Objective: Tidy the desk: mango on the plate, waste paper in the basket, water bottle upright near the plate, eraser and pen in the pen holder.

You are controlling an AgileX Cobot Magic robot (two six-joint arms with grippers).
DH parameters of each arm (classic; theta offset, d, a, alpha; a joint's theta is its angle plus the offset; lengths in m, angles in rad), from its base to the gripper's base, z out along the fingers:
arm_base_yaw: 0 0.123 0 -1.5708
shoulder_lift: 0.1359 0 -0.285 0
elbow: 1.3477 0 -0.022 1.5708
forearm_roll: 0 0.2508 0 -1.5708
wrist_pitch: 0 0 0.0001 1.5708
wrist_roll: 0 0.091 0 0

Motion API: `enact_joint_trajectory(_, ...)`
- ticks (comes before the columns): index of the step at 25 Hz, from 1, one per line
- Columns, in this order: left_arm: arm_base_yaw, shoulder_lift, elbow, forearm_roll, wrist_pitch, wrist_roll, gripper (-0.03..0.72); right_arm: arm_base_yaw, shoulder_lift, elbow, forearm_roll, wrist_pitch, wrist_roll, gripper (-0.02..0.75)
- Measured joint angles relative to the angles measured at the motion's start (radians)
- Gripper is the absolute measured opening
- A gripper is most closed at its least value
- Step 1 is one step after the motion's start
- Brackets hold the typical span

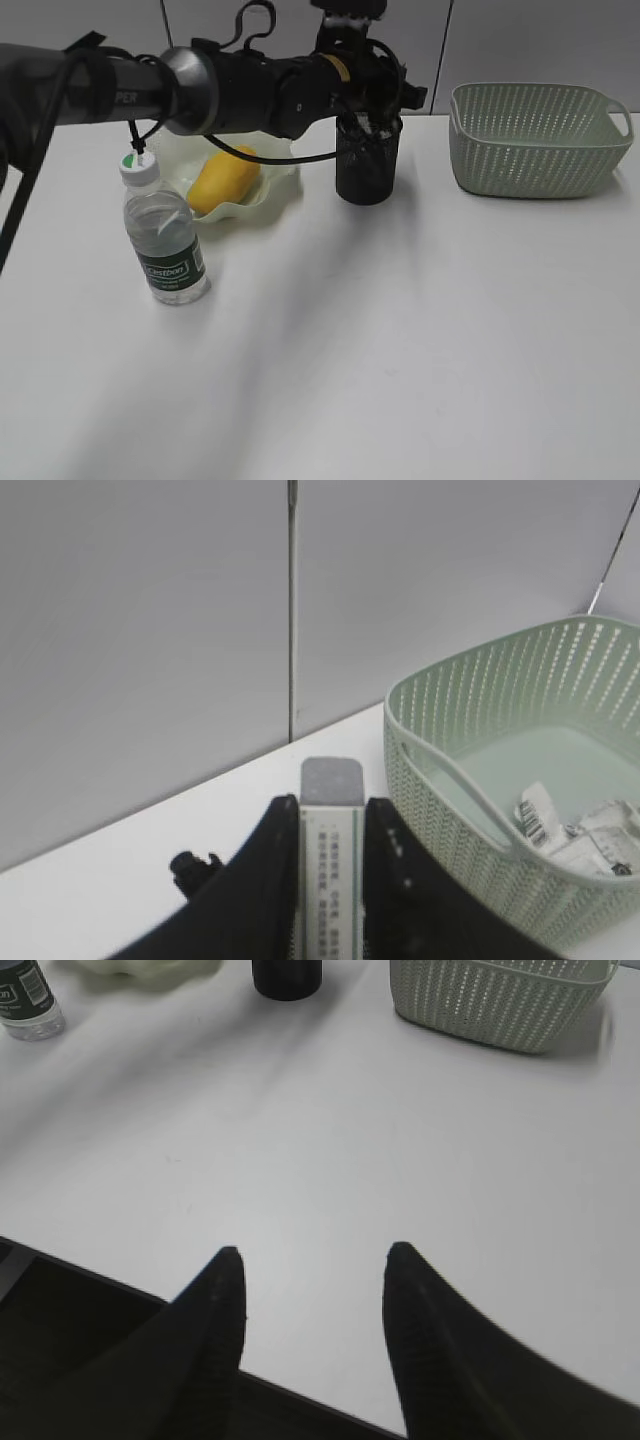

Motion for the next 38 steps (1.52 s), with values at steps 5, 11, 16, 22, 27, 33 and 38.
enact_joint_trajectory(5, 0.007, 0.003, 0.0, -0.004, 0.083, 0.0, 0.231, 0.0, 0.0, 0.0, -0.005, 0.0, 0.001, 0.368)
enact_joint_trajectory(11, 0.011, -0.03, 0.0, -0.002, 0.228, 0.0, 0.403, 0.0, 0.0, 0.0, -0.006, -0.001, 0.001, 0.368)
enact_joint_trajectory(16, 0.03, -0.188, 0.001, -0.001, 0.354, 0.0, 0.409, 0.0, 0.0, 0.0, -0.006, -0.001, 0.001, 0.368)
enact_joint_trajectory(22, 0.112, -0.51, 0.229, 0.04, 0.461, 0.0, 0.349, 0.0, 0.0, 0.0, -0.006, -0.001, 0.001, 0.368)
enact_joint_trajectory(27, 0.157, -0.952, 0.729, 0.072, 0.446, 0.0, 0.339, 0.0, 0.0, 0.0, -0.007, -0.001, 0.001, 0.367)
enact_joint_trajectory(33, 0.157, -1.511, 1.083, 0.061, 0.688, 0.0, 0.396, 0.0, 0.0, 0.0, -0.007, -0.001, 0.001, 0.367)
enact_joint_trajectory(38, 0.157, -1.929, 1.177, 0.054, 0.949, 0.0, 0.474, 0.0, 0.0, 0.0, -0.007, -0.001, 0.001, 0.367)
